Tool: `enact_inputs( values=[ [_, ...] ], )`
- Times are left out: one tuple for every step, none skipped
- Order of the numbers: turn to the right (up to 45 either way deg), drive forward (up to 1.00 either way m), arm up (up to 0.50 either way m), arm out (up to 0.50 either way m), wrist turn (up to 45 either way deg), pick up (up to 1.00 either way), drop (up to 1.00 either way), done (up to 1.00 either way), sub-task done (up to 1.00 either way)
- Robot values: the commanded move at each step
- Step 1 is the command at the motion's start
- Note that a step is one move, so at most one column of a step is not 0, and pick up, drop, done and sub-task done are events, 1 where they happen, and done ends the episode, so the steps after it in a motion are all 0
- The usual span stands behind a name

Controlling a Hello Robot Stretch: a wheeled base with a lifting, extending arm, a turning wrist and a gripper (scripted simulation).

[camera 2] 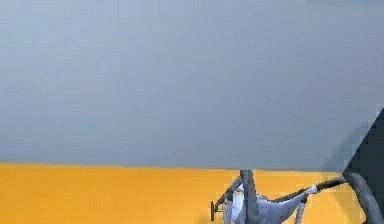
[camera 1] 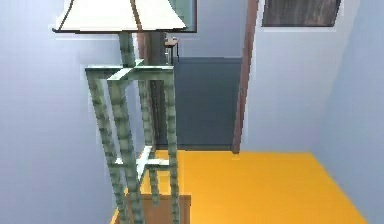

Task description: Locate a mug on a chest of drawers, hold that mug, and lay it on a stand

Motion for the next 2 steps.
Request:
enact_inputs(
  values=[
    [18.0, 0.0, 0.0, 0.0, 0.0, 0.0, 0.0, 0.0, 0.0],
    [0.0, 0.55, 0.0, 0.0, 0.0, 0.0, 0.0, 0.0, 0.0]
  ],
)
